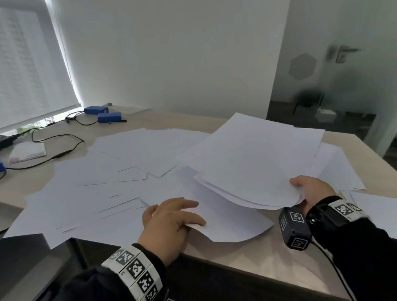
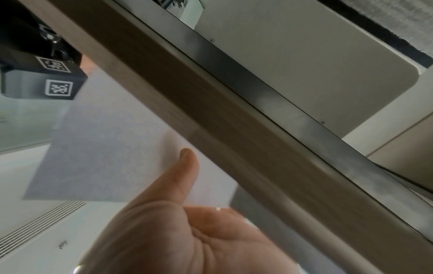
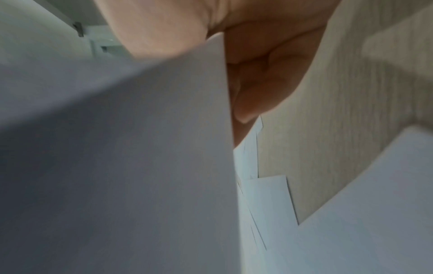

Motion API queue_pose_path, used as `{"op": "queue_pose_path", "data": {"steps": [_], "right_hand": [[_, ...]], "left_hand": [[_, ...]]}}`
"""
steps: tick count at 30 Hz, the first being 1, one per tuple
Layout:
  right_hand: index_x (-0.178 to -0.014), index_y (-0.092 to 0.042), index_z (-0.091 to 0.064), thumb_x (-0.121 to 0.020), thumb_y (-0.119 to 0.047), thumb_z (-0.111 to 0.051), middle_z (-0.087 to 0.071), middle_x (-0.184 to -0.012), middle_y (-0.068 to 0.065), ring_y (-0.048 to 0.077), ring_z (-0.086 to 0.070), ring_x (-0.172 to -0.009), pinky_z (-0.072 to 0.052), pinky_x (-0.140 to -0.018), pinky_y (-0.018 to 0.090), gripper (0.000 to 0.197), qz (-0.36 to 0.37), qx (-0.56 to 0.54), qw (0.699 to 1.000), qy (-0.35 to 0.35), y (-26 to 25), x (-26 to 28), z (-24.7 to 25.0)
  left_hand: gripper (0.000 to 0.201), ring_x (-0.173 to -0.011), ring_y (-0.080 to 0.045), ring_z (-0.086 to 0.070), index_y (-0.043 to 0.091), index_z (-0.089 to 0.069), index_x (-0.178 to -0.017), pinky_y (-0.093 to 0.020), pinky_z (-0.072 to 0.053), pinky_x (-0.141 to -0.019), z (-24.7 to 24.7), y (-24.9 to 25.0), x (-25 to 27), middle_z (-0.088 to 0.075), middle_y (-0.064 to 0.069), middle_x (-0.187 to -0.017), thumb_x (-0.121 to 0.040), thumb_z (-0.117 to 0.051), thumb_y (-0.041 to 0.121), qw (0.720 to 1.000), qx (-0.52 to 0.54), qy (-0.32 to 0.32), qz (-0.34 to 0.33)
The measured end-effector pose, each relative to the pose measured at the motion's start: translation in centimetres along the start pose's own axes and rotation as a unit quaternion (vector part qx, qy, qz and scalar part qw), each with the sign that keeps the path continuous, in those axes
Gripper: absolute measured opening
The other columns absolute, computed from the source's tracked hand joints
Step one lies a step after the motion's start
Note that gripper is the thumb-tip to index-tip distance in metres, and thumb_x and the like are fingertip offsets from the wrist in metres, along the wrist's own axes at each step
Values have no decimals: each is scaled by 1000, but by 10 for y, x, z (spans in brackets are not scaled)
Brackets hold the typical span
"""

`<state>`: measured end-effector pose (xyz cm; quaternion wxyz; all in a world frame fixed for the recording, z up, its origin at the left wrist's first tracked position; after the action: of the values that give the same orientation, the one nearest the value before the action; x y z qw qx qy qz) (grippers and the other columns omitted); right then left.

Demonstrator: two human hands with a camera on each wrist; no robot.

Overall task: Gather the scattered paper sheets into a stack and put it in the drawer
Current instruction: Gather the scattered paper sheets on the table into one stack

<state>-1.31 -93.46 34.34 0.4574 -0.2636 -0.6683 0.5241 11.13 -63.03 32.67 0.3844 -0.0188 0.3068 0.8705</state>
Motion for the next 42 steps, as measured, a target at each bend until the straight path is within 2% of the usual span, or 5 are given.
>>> {"op": "queue_pose_path", "data": {"steps": [10, 15, 25, 33, 42], "right_hand": [[-113, 5, -61, -92, -8, -59, -67, -98, 22, 36, -65, -81, -52, -74, 44, 26, 13, -31, 999, 3, -12, 6, 47], [-120, 1, -60, -94, -8, -55, -67, -97, 19, 31, -65, -76, -54, -52, 35, 28, 18, -56, 998, -7, -11, 9, 63], [-123, -3, -60, -92, -4, -57, -71, -105, 19, 37, -69, -89, -57, -64, 42, 32, 24, -68, 997, 5, -6, 9, 93], [-119, 4, -59, -93, 5, -54, -67, -96, 17, 33, -64, -81, -50, -66, 37, 27, 58, 55, 997, -20, -32, 4, 118], [-107, 1, -64, -89, 11, -53, -69, -107, 25, 46, -65, -100, -48, -96, 60, 23, 31, 210, 975, -61, -20, -14, 125]], "left_hand": [[53, -150, -17, -20, 54, -63, -101, -28, -20, -118, -9, 16, -25, -13, 4, -165, -96, -42, 6, 989, 126, -35, 70], [26, -124, -5, -54, 44, -71, -106, -25, -40, -101, -10, 20, -34, -65, 15, -121, -90, -66, 23, 956, 264, -50, 116], [9, -112, -14, -63, 10, -74, -88, -30, -60, -72, -28, 32, -49, -51, 7, -133, -88, -73, 18, 891, 416, -47, 173], [32, -77, -26, -63, -3, -64, -112, -36, -59, -67, -38, 20, -52, -64, -16, -99, -86, -44, -3, 747, 581, -43, 321], [49, -77, -32, -72, 13, -47, -138, -45, -61, -67, -40, 37, -64, -71, -19, -107, -93, -64, 19, 766, 540, -59, 344]]}}
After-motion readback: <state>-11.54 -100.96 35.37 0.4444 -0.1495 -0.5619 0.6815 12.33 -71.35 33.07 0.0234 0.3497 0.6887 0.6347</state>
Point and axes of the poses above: each hand's wrist, its own x-axis away from the middle knuckle, its own z-axis out of the back of the hand, y = z × x, the point moved 5 cm from there along -x, towards the middle knuckle
